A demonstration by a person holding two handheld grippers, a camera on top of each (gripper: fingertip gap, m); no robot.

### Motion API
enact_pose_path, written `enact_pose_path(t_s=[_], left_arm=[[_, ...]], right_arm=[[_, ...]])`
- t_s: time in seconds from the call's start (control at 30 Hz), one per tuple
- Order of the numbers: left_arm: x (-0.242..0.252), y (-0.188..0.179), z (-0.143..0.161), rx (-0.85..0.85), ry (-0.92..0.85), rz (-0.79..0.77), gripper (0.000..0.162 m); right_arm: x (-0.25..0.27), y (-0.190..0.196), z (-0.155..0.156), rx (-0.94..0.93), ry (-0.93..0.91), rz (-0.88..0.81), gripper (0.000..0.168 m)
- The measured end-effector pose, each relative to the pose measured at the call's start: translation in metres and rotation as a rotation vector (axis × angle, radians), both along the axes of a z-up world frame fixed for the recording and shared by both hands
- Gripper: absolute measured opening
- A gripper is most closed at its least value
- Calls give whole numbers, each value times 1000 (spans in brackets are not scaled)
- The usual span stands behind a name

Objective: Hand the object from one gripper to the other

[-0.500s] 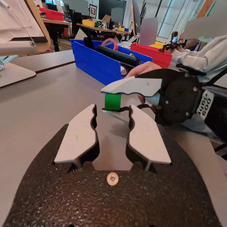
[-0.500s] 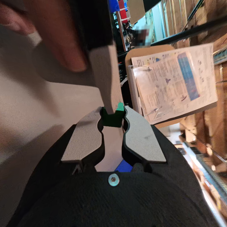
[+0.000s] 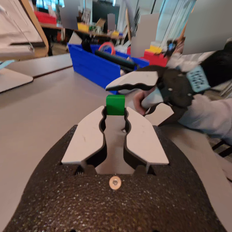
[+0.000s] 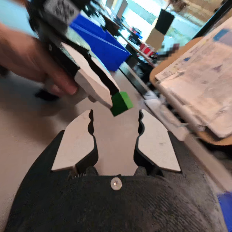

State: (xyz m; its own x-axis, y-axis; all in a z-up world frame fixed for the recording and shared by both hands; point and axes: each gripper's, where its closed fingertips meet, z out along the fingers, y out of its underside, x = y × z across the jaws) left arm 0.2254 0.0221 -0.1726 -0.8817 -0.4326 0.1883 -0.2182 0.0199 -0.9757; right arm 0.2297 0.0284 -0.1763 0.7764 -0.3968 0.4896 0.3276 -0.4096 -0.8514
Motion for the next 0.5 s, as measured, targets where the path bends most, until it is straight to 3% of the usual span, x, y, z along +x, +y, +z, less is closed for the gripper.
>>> enact_pose_path(t_s=[0.13,0.27,0.37,0.5], left_arm=[[-11,14,37,-261,-135,-108,26],[-31,11,47,-226,-364,-198,26],[-42,1,40,-82,-535,-222,26],[-45,-7,28,44,-635,-222,26]], right_arm=[[-16,-2,23,381,516,249,73],[-35,-3,42,656,1068,535,71],[-49,-1,46,701,1243,666,65],[-61,7,38,633,1257,691,55]])
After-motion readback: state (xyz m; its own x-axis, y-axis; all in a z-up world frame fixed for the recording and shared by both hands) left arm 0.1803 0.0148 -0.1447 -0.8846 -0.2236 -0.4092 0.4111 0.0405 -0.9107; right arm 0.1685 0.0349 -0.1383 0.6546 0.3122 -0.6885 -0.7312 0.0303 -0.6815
